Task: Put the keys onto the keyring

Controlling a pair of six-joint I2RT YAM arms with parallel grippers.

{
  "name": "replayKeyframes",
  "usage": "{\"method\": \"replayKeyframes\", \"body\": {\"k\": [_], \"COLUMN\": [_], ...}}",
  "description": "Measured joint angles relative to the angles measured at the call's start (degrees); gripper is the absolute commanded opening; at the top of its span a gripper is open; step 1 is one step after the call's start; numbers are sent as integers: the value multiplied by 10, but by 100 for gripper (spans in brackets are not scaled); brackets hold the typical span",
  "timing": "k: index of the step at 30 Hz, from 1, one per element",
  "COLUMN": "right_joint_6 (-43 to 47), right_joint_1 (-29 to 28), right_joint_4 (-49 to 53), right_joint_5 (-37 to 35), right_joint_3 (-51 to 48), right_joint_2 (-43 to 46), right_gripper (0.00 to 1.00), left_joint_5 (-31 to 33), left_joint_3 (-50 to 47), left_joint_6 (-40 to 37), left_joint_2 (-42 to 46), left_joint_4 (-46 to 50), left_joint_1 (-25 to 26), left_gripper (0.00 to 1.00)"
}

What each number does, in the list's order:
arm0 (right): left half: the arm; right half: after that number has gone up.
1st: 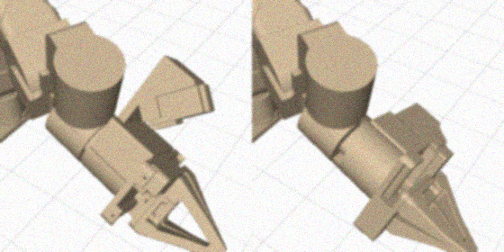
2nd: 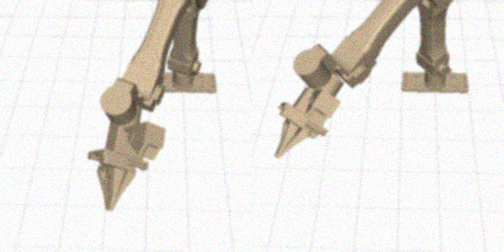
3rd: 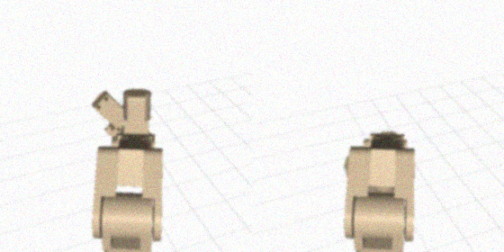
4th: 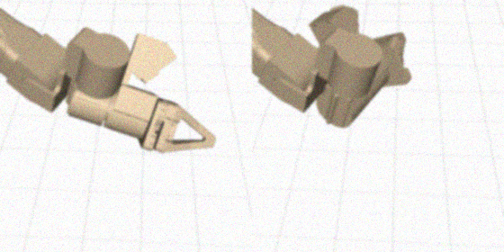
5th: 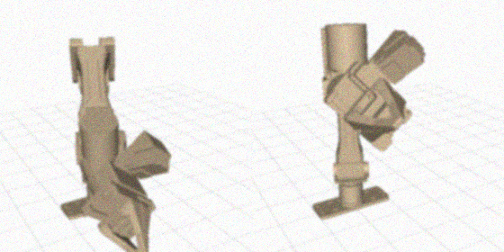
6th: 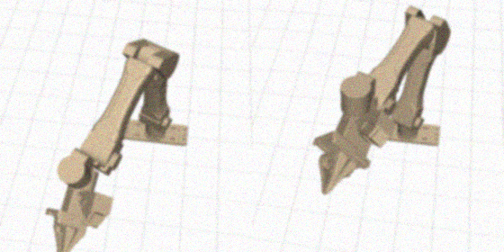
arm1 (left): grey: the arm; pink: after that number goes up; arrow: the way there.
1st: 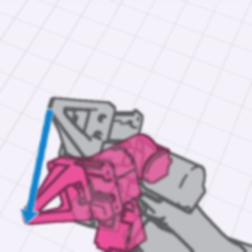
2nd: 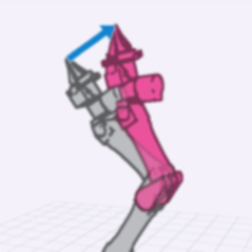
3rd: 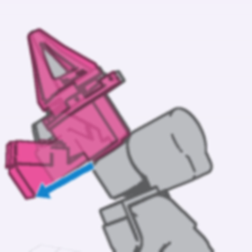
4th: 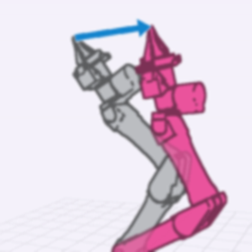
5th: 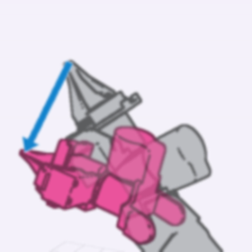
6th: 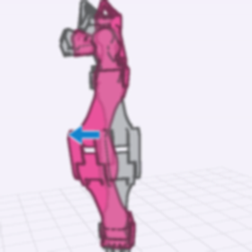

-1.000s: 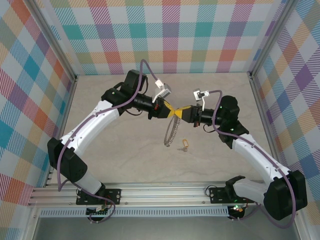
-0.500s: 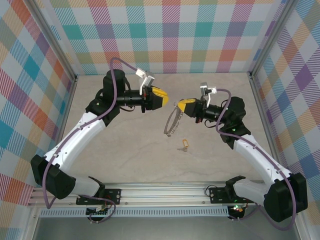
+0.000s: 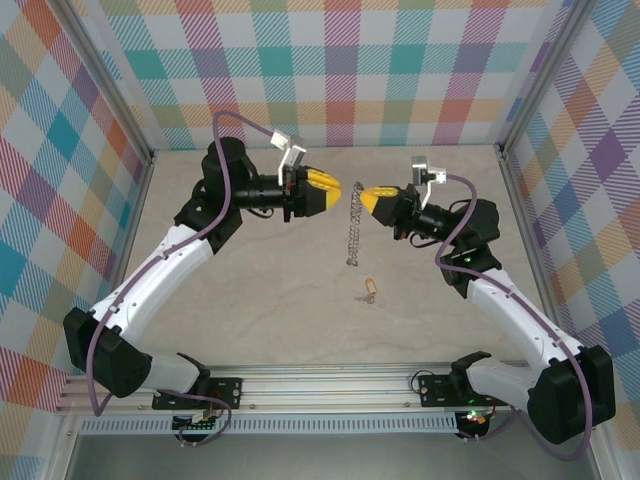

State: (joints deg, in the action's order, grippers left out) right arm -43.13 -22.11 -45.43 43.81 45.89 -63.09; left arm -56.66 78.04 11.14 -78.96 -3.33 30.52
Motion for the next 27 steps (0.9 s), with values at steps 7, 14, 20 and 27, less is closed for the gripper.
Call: {"method": "replayKeyframes", "body": {"k": [7,14,20,27], "right_joint_6": [-15,-18,-21,-24], "right_joint_1": [0,0,0,-1], "right_joint_4": [-20,-21,-22,-25], "right_joint_5": [-3,-3,-3,-3], "right_joint_3": [4,4,4,4], "right_joint_2": [-10,-11,-12,-14], "right_gripper": [0,0,0,0], "left_joint_5": [-10,-10,-10,-10], "left_joint_3": [5,14,24,34], "left_joint_6": [-6,-9,-11,-15], "left_joint_2": [-21,-31,-32,-43], "left_joint_4": [8,17,17,17], "left_joint_1": [17,20,26,28], "left_gripper": [31,31,30,27]}}
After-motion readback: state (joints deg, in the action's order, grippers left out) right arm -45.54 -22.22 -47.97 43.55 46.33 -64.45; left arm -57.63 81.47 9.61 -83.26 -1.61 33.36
